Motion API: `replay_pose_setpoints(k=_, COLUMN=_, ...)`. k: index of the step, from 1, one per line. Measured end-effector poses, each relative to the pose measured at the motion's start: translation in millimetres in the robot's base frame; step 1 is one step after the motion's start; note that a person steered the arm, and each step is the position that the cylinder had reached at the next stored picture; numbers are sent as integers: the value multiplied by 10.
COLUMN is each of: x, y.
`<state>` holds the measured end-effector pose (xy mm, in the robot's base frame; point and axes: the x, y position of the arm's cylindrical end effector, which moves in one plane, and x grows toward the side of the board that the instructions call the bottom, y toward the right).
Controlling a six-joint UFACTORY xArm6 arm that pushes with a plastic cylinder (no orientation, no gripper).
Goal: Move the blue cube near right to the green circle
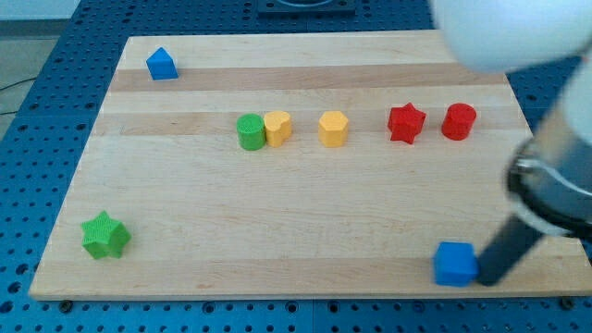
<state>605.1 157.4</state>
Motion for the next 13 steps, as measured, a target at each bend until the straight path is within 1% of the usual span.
replay_pose_setpoints(k=1, x=5, y=-539)
replay_pose_setpoints(k=2, x=138, y=-526)
replay_pose_setpoints(k=3, x=-71, y=-888)
replay_pose_setpoints(k=4, x=-515, y=-1051)
replay_pose_setpoints(k=5, x=-851, y=-1246)
replay_pose_setpoints(k=6, x=-1047, y=-1809)
replay_pose_setpoints(k=7, x=-832, y=-2096)
replay_pose_setpoints(k=8, x=-643, y=-2201)
replay_pose_setpoints(k=10, x=-1063, y=-2741)
replay_pose_setpoints(k=11, x=-889, y=-3045)
replay_pose_setpoints(k=12, x=-962, y=-3437)
replay_pose_setpoints(k=13, x=-1175, y=-3640)
